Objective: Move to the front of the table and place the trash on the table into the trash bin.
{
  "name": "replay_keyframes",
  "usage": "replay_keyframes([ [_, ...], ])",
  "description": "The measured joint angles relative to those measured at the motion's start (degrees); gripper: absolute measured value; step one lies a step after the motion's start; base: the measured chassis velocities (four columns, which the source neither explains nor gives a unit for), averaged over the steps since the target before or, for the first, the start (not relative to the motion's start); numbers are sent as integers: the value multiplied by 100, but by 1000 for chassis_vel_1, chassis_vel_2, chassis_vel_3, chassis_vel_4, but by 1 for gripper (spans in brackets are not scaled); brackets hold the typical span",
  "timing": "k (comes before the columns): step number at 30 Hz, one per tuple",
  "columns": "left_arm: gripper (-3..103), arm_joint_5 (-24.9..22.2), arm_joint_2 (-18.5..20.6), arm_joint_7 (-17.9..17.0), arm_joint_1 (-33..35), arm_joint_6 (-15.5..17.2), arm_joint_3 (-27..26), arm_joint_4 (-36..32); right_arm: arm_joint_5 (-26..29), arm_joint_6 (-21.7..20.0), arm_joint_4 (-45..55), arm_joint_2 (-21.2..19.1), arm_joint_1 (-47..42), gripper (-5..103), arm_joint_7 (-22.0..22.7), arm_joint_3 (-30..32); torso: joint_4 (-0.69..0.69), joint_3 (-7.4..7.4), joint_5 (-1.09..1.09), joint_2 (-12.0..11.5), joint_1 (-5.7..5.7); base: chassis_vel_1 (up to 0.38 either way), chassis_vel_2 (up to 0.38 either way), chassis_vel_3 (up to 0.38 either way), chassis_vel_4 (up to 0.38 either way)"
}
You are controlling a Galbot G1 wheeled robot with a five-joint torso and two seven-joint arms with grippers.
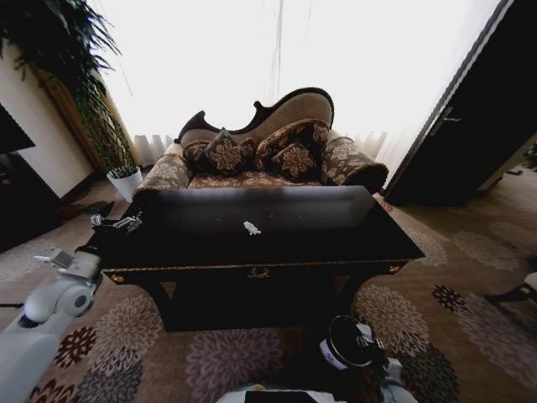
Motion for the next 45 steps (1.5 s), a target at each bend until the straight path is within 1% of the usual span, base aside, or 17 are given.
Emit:
replay_keyframes([
  [1,100,0,0,0,0,0,0,0,-12,0,3,10,-2,62,0,-1,0,0,0,0,0,0,0,0,0],
  [2,100,0,0,0,0,0,0,0,-30,0,4,22,-4,73,-1,-1,0,0,0,0,0,0,0,0,0],
  [3,100,0,0,0,0,0,0,0,-42,0,8,32,-7,73,-1,-1,0,0,0,0,0,0,0,0,0],
  [5,100,0,0,0,0,0,0,0,-53,0,16,42,-13,78,-1,-2,0,0,0,0,0,0,0,0,0],
  [9,100,0,0,0,0,0,0,0,-70,-1,84,64,-53,98,-1,-2,0,0,0,0,0,0,0,0,0],
  [13,100,0,0,0,0,0,0,0,-46,-6,363,40,-236,99,8,19,1,0,1,0,0,0,0,0,0],
  [17,100,0,0,1,0,0,0,0,193,-7,1050,-44,-662,100,13,66,0,0,-1,0,0,0,0,0,0],
  [18,100,0,0,1,0,0,0,0,378,5,1627,-93,-1039,100,-11,151,1,-1,0,0,0,0,0,0,0],
  [20,100,0,0,1,0,0,0,0,567,36,2233,-126,-1466,100,-56,259,0,-1,0,1,0,0,0,0,0],
  [23,100,0,0,1,0,0,0,0,707,94,2729,-141,-1827,100,-95,374,0,-1,0,1,0,0,0,0,0],
  [24,100,0,0,1,0,0,0,0,869,174,3353,-138,-2350,100,-204,566,1,-1,0,1,0,0,0,0,0],
  [29,100,0,0,1,0,0,0,0,1070,370,4517,19,-3494,100,-409,1082,-2,-1,1,2,0,0,0,0,0],
  [31,100,0,0,2,0,0,0,0,1096,423,4709,59,-3667,100,-435,1162,-2,-1,-1,2,0,0,0,0,0],
  [36,100,0,0,1,0,0,0,0,1189,608,5918,307,-4523,100,-531,1516,-2,-1,0,1,0,0,0,0,0],
  [41,100,0,0,0,0,0,0,0,1288,479,7145,285,-5027,100,-359,1925,-1,-1,-1,2,-1,0,0,0,0],
  [42,100,0,0,0,0,0,0,0,1288,479,7145,285,-5027,100,-359,1925,-1,-1,-1,2,-1,0,0,0,0],
  [45,100,0,0,0,0,0,0,0,1282,117,7996,63,-5124,100,-145,2154,-1,0,0,1,0,0,0,0,0],
])
